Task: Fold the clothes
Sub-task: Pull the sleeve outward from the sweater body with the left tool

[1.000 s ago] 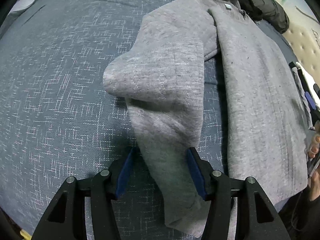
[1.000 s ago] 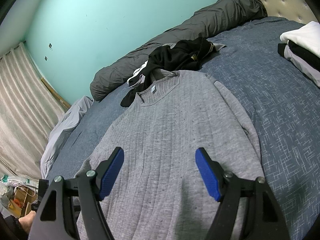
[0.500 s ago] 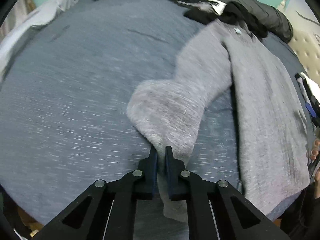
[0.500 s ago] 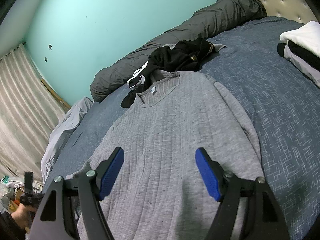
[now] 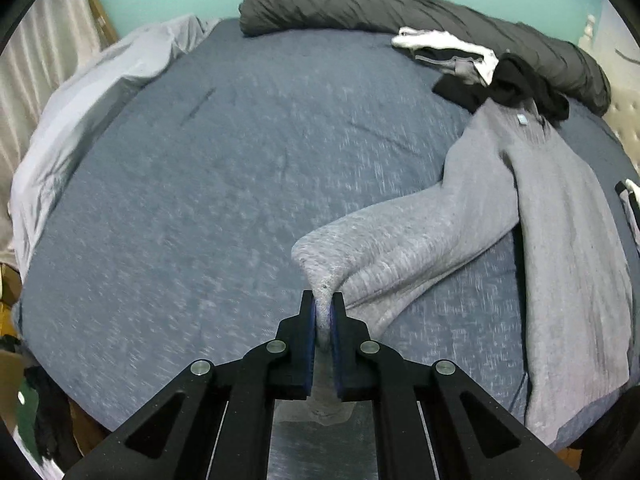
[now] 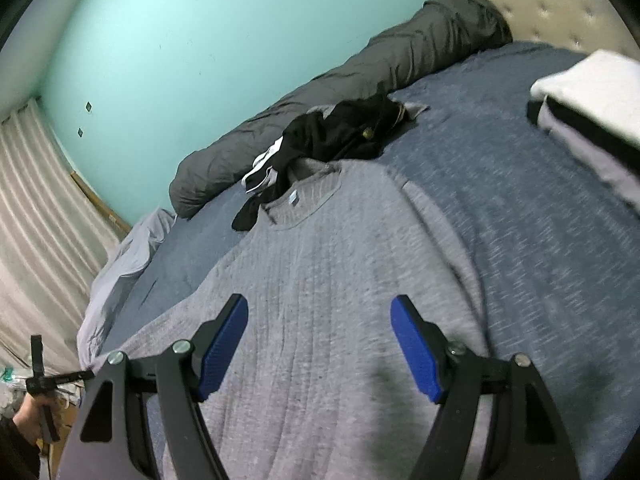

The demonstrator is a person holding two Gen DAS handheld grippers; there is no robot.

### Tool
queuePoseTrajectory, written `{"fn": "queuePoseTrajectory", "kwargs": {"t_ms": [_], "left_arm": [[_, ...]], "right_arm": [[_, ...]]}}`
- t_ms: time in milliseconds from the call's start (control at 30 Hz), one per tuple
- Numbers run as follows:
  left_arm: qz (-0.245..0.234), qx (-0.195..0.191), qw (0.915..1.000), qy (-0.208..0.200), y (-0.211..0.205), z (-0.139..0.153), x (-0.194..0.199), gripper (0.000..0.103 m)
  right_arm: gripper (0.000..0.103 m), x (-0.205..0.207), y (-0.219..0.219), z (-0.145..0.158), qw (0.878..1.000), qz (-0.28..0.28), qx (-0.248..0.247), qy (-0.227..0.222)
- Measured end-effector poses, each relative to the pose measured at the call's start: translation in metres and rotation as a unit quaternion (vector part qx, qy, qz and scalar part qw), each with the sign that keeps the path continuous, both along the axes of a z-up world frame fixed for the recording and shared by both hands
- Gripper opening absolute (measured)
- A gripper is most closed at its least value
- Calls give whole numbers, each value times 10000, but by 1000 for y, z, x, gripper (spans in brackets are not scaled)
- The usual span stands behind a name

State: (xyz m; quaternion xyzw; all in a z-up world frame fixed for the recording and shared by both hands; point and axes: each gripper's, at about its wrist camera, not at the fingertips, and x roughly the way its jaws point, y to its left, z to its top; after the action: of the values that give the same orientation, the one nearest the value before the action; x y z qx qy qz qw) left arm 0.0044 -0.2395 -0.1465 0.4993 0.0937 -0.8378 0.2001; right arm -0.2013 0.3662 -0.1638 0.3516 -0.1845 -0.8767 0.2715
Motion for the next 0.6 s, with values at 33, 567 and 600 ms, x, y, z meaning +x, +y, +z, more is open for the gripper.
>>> {"fn": "queuePoseTrajectory", "kwargs": {"t_ms": [33, 567, 600], "left_arm": [[25, 105, 9999, -93, -4, -6, -2, 7], [790, 894, 9928, -60, -65, -65, 52, 49], [885, 887, 9921, 3, -70, -64, 61, 49]], "right_arm": [[75, 3, 4, 5, 9999, -18, 123, 42], [75, 53, 42, 49, 9920, -64, 1238, 243], [75, 55, 41, 49, 9918, -45, 1255, 241]]}}
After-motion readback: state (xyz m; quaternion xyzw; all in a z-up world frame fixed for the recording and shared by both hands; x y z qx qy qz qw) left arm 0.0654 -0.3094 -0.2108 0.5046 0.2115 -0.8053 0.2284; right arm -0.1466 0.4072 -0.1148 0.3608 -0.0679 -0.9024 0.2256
